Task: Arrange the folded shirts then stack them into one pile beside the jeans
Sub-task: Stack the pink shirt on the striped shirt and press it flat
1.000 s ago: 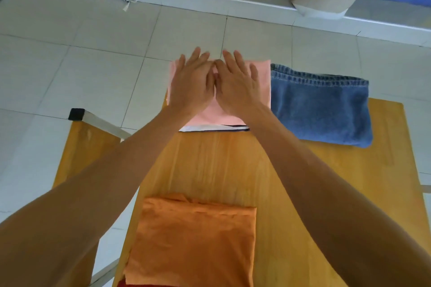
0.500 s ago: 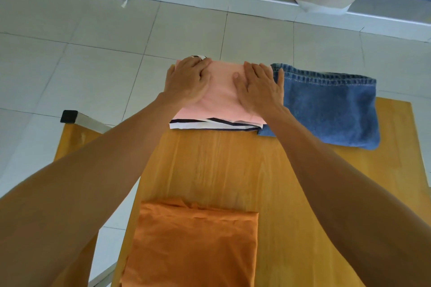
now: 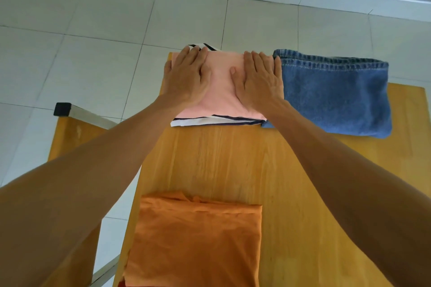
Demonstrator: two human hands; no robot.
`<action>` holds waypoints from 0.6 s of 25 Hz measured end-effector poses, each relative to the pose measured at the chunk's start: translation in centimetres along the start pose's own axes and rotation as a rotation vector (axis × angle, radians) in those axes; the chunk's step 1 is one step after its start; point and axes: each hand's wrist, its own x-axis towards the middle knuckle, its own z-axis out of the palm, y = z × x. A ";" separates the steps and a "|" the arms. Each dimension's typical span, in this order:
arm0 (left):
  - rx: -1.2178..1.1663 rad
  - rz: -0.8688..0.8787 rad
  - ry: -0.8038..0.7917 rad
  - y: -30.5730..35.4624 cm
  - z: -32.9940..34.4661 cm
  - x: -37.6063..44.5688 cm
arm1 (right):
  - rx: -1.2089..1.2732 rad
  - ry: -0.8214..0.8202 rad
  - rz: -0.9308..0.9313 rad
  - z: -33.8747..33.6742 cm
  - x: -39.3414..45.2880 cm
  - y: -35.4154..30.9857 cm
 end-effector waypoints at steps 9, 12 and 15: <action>0.113 -0.016 -0.078 0.7 -0.9 -1.1 | -0.057 -0.190 0.056 -2.4 -1.5 -0.8; 0.035 -0.050 -0.145 -0.2 -2.6 -2.9 | 0.011 -0.157 0.109 -3.8 -5.8 -1.5; -0.063 -0.081 -0.131 -1.2 -3.6 -8.2 | 0.230 -0.085 0.188 -4.6 -11.5 -3.1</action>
